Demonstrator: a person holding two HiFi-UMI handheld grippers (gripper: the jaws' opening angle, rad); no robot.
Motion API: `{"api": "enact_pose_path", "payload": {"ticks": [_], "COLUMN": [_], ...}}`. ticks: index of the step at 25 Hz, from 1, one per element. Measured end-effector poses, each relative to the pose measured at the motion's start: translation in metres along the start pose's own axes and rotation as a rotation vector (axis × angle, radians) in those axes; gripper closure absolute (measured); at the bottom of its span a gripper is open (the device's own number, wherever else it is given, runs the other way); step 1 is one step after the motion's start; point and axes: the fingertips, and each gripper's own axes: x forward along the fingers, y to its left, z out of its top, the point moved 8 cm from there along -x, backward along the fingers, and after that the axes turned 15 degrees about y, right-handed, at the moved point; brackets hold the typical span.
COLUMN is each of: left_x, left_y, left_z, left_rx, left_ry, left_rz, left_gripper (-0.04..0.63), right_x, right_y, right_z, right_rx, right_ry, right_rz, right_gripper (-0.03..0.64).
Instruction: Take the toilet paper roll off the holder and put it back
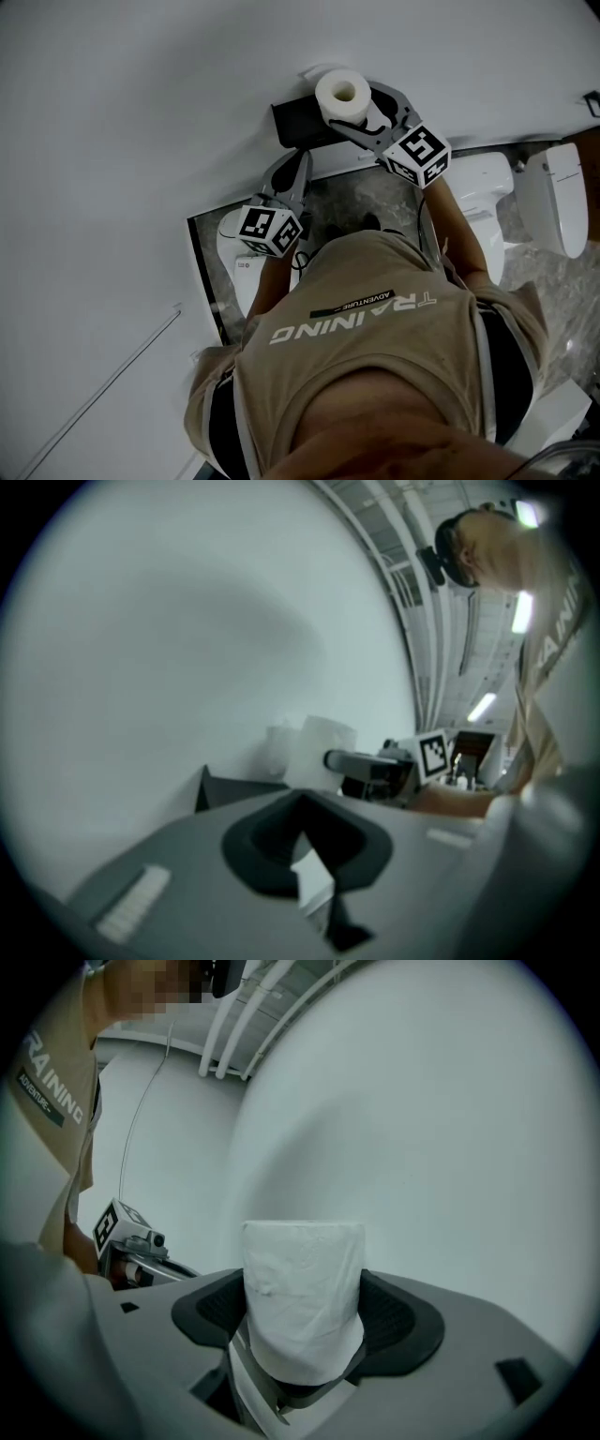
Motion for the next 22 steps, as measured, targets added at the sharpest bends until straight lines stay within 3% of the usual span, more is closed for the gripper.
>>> {"api": "enact_pose_path", "payload": {"ticks": [11,22], "left_x": [-0.002,-0.036], "left_y": [-0.002,-0.048], "left_z": [-0.019,-0.042], "left_rx": [0.015,0.007], "left_ry": [0.006,-0.008], "left_rz": [-0.122,-0.009], "left_gripper": [0.595,0.595], "right_x": [-0.032,-0.079], "right_y": [0.047,0.091], "right_z": [0.002,-0.014], "right_rx": [-0.038,-0.07], "right_ry": [-0.017,-0.07], "right_rz": [-0.046,0.048], "right_gripper": [0.291,0.291]}}
